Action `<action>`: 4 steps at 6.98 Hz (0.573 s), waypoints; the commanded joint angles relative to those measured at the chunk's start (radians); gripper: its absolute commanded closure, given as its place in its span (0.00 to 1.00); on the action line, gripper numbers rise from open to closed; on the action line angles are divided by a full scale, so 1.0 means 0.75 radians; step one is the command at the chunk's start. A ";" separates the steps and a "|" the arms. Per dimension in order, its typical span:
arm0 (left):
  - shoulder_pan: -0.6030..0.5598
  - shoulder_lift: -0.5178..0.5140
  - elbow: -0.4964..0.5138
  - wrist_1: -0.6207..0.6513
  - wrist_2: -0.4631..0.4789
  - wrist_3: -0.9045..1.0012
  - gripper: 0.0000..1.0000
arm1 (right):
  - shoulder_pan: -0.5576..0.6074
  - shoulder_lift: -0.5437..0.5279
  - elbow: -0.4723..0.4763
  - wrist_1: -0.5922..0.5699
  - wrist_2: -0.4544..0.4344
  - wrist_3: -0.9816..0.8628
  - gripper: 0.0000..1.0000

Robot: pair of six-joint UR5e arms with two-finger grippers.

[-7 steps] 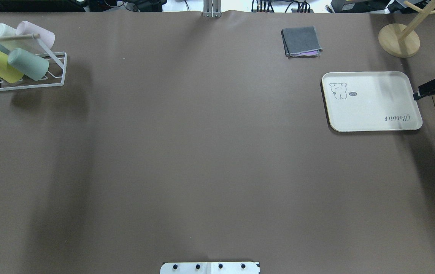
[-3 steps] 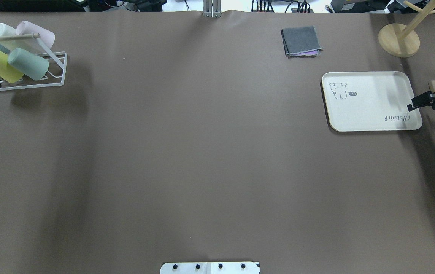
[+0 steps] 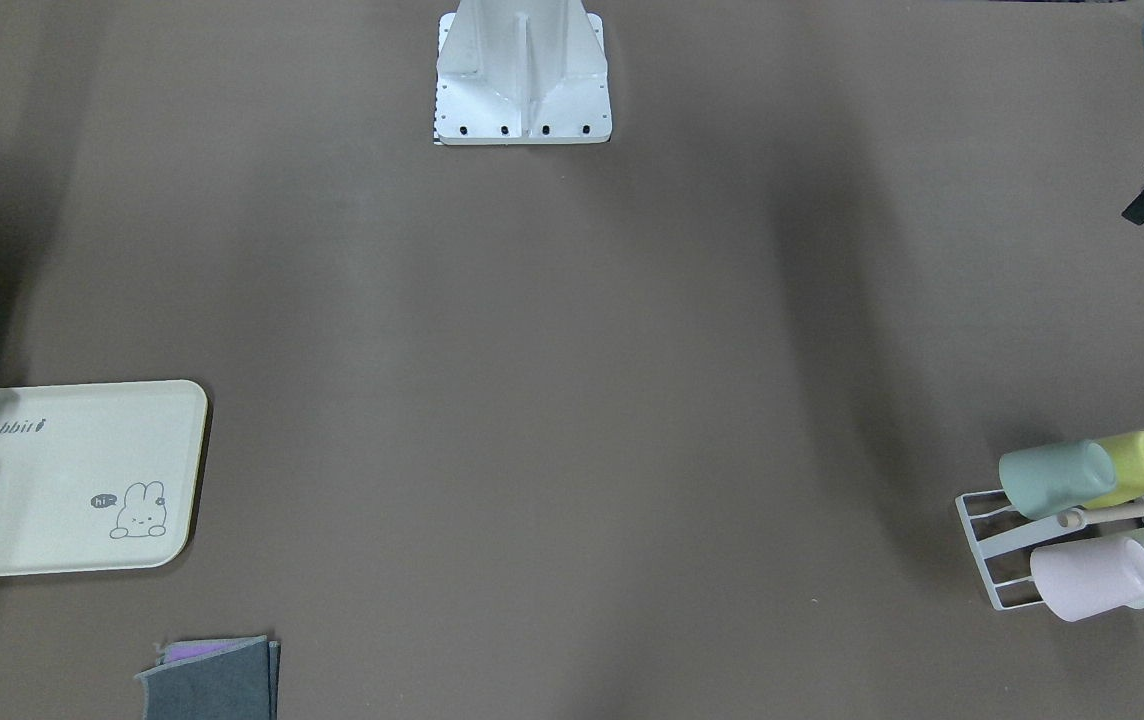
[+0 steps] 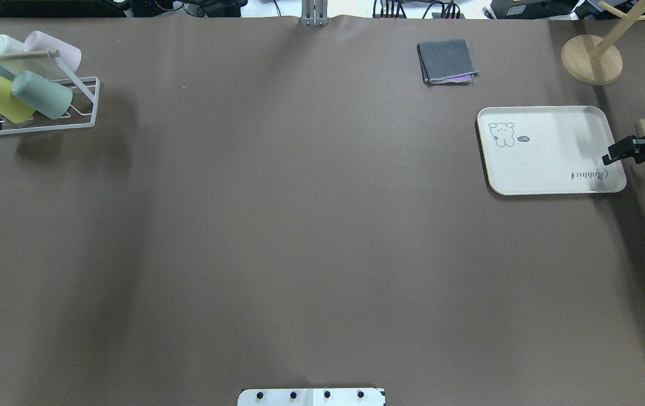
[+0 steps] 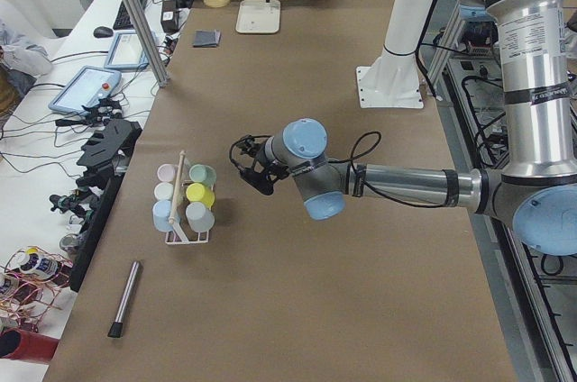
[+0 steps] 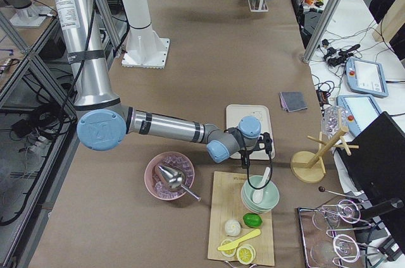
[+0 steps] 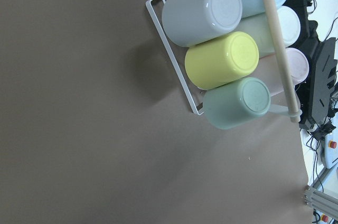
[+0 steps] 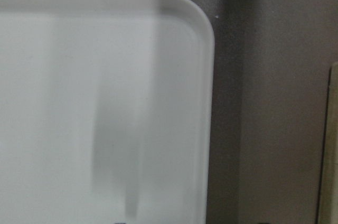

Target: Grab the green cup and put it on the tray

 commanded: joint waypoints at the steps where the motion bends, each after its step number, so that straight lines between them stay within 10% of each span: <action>1: 0.000 -0.024 0.046 -0.002 0.012 0.005 0.02 | -0.009 0.016 -0.030 -0.001 -0.005 -0.001 0.23; 4: 0.041 0.110 0.024 -0.063 0.171 0.099 0.02 | -0.013 0.036 -0.061 -0.001 0.001 0.001 0.36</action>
